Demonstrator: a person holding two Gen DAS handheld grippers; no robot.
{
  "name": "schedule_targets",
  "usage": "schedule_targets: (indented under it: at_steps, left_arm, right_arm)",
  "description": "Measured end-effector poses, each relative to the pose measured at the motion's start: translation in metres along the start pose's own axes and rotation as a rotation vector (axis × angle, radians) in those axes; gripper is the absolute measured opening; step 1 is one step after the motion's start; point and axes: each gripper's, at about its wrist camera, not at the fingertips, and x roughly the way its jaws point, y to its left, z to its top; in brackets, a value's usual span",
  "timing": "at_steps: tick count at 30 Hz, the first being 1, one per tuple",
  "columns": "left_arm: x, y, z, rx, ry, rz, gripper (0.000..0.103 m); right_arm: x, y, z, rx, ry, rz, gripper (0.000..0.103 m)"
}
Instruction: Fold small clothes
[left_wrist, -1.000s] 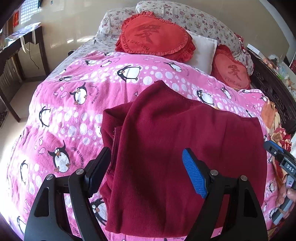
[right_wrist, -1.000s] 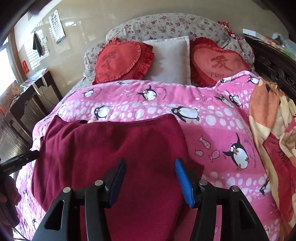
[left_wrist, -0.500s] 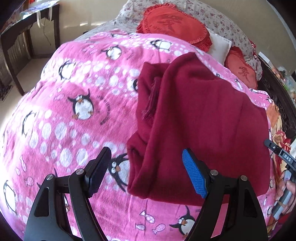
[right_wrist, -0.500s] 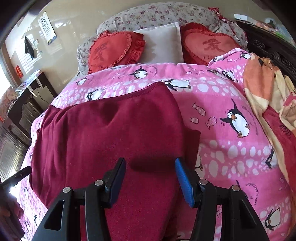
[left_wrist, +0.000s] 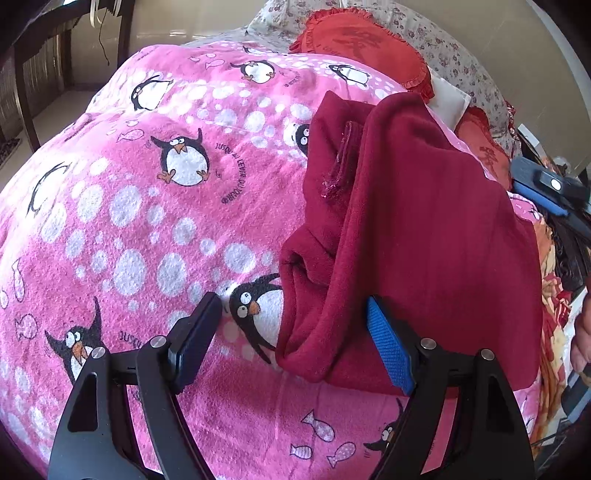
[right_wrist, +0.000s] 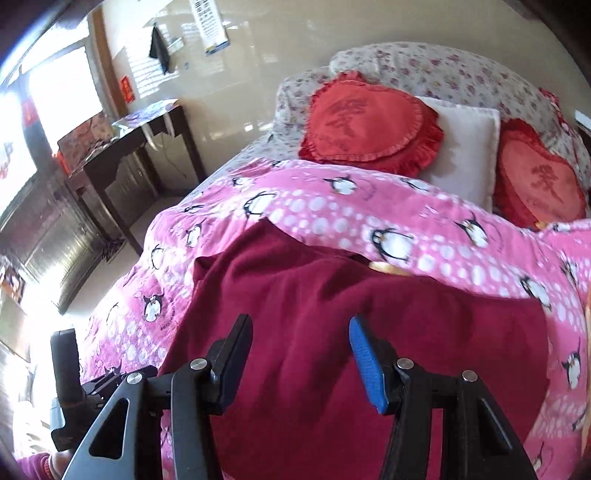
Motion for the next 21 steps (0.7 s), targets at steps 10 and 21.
schedule_targets:
  at_steps: [10, 21]
  left_arm:
    - [-0.003, 0.004, -0.002, 0.000, -0.012, -0.010, 0.081]
    - [0.001, -0.004, 0.000, 0.018, -0.019, 0.000, 0.087]
  right_arm:
    - [0.111, 0.039, 0.043, -0.027, 0.104, -0.022, 0.041]
    - [0.144, 0.034, 0.055, 0.003, 0.185, -0.054, 0.047]
